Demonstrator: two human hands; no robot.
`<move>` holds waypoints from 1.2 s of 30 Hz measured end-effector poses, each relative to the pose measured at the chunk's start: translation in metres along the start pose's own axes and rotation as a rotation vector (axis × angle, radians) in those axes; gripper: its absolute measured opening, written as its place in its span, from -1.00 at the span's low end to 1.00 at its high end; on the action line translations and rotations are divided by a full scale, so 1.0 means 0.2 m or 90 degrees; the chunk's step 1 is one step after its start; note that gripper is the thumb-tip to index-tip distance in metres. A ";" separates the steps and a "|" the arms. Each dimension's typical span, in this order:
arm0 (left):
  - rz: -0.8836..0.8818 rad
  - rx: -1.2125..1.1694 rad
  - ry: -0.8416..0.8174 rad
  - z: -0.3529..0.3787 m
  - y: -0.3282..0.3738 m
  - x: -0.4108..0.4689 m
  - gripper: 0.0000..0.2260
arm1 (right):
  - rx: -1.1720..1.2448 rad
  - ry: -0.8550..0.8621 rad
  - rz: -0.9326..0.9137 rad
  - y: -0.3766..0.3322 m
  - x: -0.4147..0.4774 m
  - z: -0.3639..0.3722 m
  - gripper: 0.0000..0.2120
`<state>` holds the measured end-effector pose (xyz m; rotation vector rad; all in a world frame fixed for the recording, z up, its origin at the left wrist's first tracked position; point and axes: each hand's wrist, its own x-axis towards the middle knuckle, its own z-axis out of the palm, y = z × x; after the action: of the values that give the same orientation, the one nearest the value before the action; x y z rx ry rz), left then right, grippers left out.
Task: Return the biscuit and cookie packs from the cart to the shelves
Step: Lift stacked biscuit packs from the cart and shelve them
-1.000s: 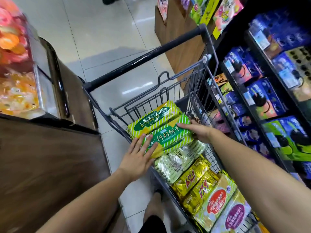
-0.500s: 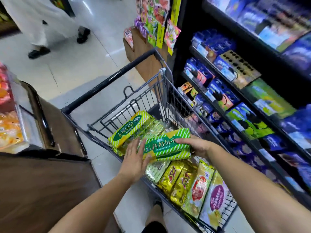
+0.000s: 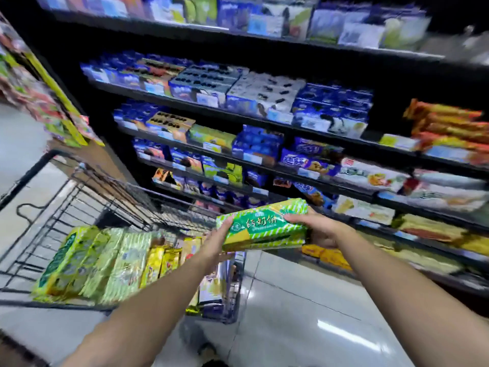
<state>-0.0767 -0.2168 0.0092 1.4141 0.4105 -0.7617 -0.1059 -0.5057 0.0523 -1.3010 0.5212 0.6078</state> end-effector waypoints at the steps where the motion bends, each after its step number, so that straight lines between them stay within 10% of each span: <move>1: -0.005 0.022 -0.023 0.17 0.00 -0.01 -0.41 | 0.032 0.021 -0.018 0.04 -0.11 -0.14 -0.36; 23: -0.105 0.323 -0.395 2.31 -0.25 -0.15 -0.61 | 0.456 0.561 -0.189 0.80 -1.59 -1.31 -0.43; 36: -0.097 0.372 -0.416 3.03 -0.40 -0.26 -0.42 | 0.431 0.570 -0.053 0.96 -1.98 -1.80 -0.37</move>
<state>-0.2783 -0.7935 0.0726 1.5669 -0.2412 -1.4890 -0.5334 -0.8759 0.1075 -0.8712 1.2669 -0.2684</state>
